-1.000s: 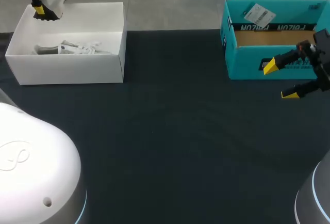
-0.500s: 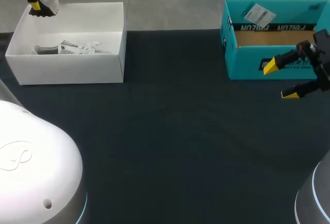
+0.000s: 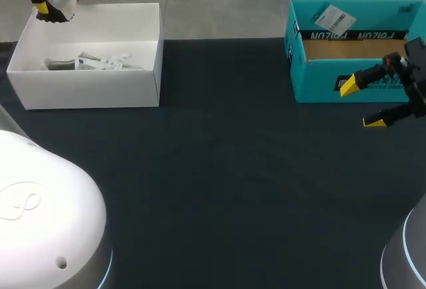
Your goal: Take the shoe out of the shoebox, open the shoe tongue, remove and reinsert the insole, then place the shoe into the shoebox
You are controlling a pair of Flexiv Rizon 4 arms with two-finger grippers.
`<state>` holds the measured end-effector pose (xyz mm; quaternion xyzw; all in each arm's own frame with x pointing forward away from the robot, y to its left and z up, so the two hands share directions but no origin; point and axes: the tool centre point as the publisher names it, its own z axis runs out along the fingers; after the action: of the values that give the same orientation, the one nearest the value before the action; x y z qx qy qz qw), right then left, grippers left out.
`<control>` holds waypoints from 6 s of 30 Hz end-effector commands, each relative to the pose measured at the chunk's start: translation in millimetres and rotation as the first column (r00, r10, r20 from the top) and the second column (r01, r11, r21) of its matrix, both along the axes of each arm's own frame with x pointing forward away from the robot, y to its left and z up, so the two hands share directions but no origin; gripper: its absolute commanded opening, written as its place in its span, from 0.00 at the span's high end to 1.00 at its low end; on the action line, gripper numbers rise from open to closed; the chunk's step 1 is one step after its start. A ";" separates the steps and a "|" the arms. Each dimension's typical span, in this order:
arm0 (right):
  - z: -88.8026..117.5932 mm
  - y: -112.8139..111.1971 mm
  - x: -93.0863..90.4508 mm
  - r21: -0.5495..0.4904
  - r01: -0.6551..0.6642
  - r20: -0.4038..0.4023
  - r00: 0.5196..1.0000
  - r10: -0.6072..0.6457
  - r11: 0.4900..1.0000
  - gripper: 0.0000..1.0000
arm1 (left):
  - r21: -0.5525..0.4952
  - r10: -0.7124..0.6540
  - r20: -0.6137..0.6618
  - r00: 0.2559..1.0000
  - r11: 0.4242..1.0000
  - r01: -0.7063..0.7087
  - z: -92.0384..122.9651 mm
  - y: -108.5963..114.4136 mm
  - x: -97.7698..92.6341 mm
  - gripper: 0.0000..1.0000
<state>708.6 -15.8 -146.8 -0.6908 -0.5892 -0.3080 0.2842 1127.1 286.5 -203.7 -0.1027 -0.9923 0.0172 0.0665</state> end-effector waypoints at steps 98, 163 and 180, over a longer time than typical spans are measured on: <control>-0.7 0.4 -0.6 -0.002 0.002 0.000 1.000 -0.002 1.000 0.00 | -0.006 -0.990 0.059 0.127 0.127 0.992 -102.4 43.9 84.0 1.00; -0.7 0.4 -0.6 -0.002 0.002 0.000 1.000 -0.002 1.000 0.00 | -0.032 -0.907 0.118 0.405 0.404 0.914 -80.5 17.9 66.4 0.00; -0.7 0.4 -0.6 -0.002 0.002 0.000 1.000 -0.002 1.000 0.00 | 0.023 -0.712 0.140 0.688 0.697 0.716 -17.6 24.1 63.2 0.00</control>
<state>708.6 -15.8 -146.8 -0.6908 -0.5892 -0.3080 0.2842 1197.5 312.3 -233.5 -0.4859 -0.8740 0.0073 -0.0002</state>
